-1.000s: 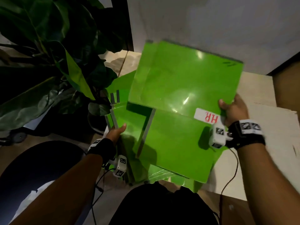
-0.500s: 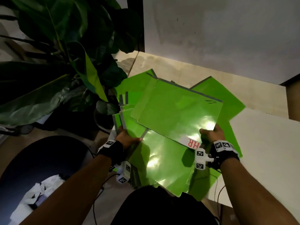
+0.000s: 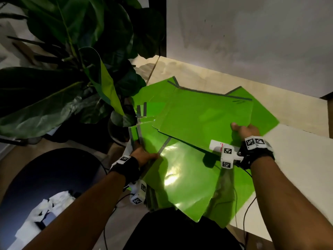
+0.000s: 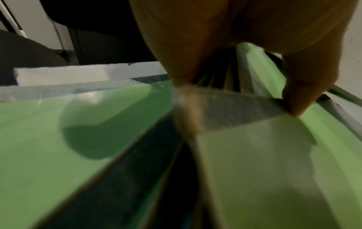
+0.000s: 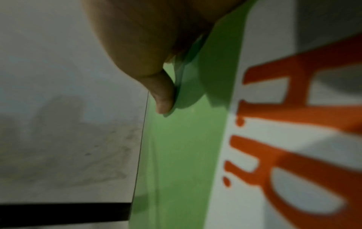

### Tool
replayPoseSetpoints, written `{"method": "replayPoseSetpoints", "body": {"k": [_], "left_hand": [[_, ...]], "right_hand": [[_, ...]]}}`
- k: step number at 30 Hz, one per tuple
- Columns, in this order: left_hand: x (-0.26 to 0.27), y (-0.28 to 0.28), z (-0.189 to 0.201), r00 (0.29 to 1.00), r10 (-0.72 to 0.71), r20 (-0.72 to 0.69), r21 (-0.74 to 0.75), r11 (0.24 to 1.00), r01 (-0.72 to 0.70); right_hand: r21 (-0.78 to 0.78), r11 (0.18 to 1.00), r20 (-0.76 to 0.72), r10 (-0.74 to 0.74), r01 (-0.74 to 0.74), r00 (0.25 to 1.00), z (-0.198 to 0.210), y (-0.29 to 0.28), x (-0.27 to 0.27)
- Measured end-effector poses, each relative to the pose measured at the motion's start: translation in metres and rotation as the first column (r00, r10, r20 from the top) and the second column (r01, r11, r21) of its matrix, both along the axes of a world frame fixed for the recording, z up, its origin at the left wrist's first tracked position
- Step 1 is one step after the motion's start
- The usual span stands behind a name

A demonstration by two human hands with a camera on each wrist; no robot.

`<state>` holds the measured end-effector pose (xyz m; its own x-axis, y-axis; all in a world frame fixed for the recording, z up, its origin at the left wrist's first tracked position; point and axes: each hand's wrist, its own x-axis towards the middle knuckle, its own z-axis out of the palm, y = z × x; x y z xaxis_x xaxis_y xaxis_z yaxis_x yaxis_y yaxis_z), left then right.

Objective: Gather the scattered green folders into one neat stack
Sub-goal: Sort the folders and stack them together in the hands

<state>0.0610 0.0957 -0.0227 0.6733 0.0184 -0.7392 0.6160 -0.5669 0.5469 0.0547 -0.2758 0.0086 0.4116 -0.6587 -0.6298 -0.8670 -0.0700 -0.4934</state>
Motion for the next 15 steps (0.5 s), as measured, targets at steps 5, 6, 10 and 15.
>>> {"method": "replayPoseSetpoints", "body": {"k": [5, 6, 10, 15], "left_hand": [[0.001, 0.001, 0.002, 1.0, 0.006, 0.023, -0.005, 1.0, -0.006], [0.001, 0.003, 0.001, 1.0, 0.009, 0.01, -0.026, 1.0, -0.009], [0.004, 0.006, -0.002, 0.999, -0.05, -0.009, -0.1, 0.994, 0.049], [0.003, 0.013, -0.013, 0.998, -0.07, -0.008, -0.102, 0.992, 0.069]], "right_hand": [[-0.022, 0.997, 0.305, 0.075, -0.072, 0.949, 0.046, -0.016, 0.006], [0.007, 0.993, 0.325, 0.111, -0.12, 0.939, 0.051, -0.024, 0.0], [-0.03, 0.93, 0.09, 0.368, -0.367, 0.926, 0.052, -0.044, -0.026], [-0.13, 0.823, -0.119, 0.542, -0.554, 0.832, 0.045, -0.015, -0.009]]}}
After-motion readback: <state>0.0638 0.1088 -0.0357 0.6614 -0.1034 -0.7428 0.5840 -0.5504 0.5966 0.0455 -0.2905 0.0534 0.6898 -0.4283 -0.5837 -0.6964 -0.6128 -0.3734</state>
